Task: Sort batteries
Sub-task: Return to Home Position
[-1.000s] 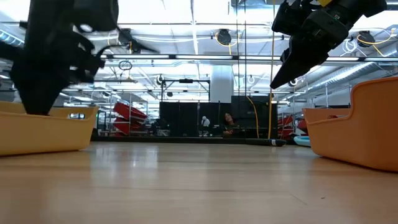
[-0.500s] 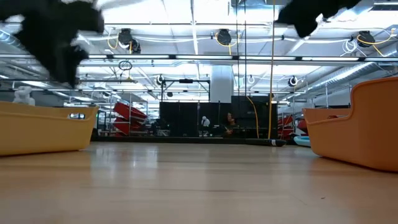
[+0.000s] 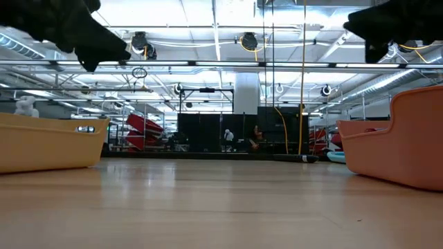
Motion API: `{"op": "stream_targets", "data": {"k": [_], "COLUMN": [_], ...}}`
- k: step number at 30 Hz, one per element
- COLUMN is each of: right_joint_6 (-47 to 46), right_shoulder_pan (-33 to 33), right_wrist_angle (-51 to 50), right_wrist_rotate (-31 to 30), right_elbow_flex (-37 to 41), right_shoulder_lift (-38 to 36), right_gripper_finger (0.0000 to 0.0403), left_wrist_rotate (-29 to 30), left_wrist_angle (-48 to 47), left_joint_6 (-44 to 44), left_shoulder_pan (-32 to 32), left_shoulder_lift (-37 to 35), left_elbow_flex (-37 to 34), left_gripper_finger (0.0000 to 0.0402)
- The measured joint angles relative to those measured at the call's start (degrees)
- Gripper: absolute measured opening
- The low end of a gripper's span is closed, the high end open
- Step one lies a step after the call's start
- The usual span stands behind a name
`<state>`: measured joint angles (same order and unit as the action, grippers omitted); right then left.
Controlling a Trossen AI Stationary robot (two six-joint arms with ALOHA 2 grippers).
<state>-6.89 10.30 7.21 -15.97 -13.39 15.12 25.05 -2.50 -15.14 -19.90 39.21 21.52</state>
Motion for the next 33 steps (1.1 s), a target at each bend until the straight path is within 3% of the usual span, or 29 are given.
{"op": "stream_targets", "data": {"k": [6, 16, 26, 33], "right_joint_6": [3.1, 5.8, 10.3, 10.7], "right_shoulder_pan": [-1.0, -1.8, -1.8, -1.8], "right_wrist_angle": [-0.1, 10.9, 14.2, 10.4], "right_wrist_rotate": [-0.3, -0.4, -0.2, -0.7], "right_elbow_flex": [5.1, 12.7, 12.6, 12.6], "right_shoulder_lift": [-15.2, -15.0, -15.0, -15.0], "right_gripper_finger": [0.0047, 0.0013, 0.0011, 0.0011], "left_wrist_rotate": [0.1, 1.1, 1.0, -0.6], "left_wrist_angle": [11.8, 14.3, 31.7, 41.6], "left_joint_6": [3.7, 6.8, 5.5, 8.6], "left_shoulder_pan": [2.0, 3.4, 3.1, 3.1], "left_shoulder_lift": [-4.3, -5.2, -5.2, -5.2], "left_elbow_flex": [-6.9, -8.1, -17.5, -21.1], "left_gripper_finger": [0.0117, 0.0047, 0.0016, 0.0016]}}
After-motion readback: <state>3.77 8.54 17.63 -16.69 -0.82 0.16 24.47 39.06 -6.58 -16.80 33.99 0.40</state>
